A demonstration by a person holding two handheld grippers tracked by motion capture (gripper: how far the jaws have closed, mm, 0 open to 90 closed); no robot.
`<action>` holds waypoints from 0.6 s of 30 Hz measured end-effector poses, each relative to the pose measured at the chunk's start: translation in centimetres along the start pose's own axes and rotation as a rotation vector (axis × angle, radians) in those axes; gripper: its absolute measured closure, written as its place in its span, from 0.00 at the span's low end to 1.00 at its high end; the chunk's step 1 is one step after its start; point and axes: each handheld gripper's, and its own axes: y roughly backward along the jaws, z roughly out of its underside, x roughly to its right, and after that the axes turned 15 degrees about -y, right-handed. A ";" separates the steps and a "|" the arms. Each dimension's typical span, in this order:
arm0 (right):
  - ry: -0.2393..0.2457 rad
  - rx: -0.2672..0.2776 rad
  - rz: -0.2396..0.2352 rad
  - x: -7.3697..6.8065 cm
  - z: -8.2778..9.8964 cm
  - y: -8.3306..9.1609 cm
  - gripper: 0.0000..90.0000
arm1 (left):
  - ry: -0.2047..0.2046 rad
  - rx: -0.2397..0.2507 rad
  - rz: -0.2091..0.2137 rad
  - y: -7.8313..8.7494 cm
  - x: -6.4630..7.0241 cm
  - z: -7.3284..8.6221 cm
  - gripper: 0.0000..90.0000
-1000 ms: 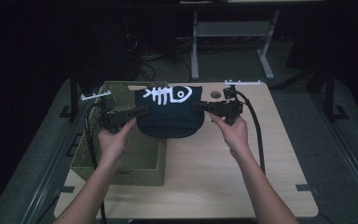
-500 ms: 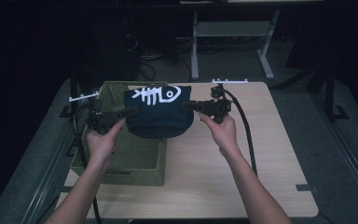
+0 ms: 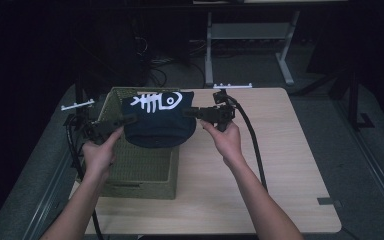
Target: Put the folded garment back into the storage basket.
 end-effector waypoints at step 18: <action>-0.021 -0.016 -0.015 -0.4 0.5 -3.5 0.79 | 0.019 0.002 -0.059 2.5 -2.0 -0.1 0.74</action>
